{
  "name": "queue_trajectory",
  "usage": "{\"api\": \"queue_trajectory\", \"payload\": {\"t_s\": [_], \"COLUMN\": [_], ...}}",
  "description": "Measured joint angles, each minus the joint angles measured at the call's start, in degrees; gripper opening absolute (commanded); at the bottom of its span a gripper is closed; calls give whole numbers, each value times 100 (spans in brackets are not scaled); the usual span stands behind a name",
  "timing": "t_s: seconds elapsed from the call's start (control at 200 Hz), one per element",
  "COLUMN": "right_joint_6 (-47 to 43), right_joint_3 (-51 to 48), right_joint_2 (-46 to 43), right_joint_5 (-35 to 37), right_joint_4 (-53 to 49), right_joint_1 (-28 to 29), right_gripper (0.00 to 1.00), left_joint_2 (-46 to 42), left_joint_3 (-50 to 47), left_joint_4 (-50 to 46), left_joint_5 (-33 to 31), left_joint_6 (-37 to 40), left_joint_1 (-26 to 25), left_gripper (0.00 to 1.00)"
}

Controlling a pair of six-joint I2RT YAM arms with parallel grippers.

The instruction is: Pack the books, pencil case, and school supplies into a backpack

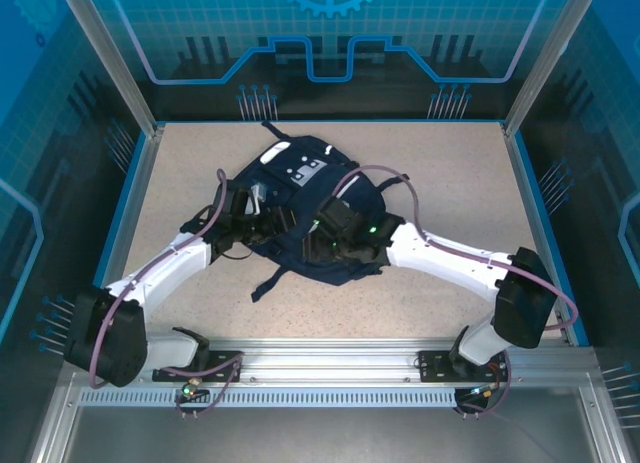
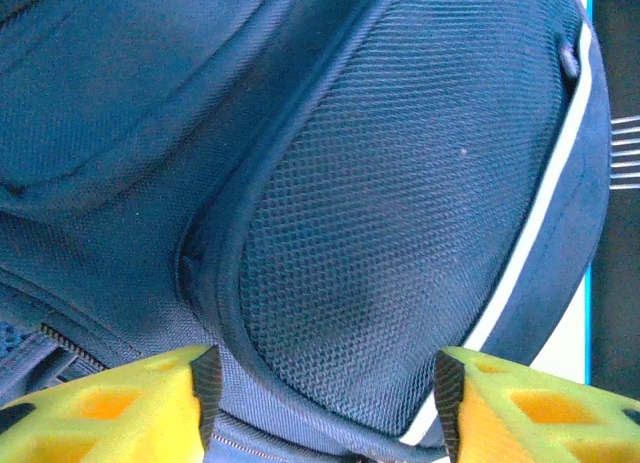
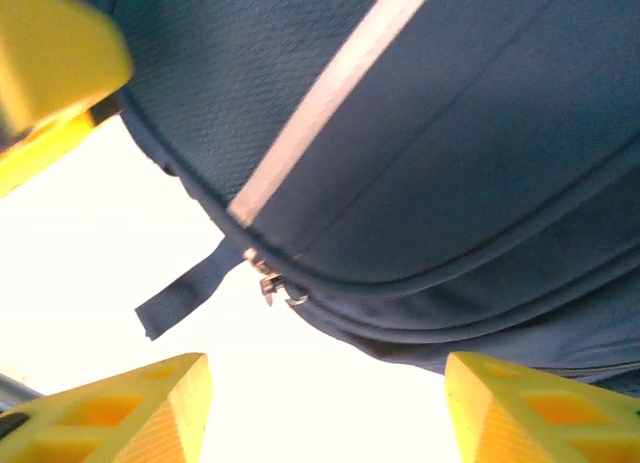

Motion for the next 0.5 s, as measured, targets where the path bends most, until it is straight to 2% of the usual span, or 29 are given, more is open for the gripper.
{"api": "queue_trajectory", "payload": {"t_s": [0.17, 0.5], "right_joint_6": [367, 931], "right_joint_3": [2, 195], "right_joint_2": [494, 1217], "right_joint_5": [138, 367], "right_joint_4": [348, 496], "right_joint_1": [415, 553], "right_gripper": [51, 36], "left_joint_2": [254, 358], "left_joint_3": [9, 9], "left_joint_4": [173, 225], "left_joint_5": [-2, -22], "left_joint_6": [-435, -813], "left_joint_1": [13, 22], "left_gripper": [45, 43]}}
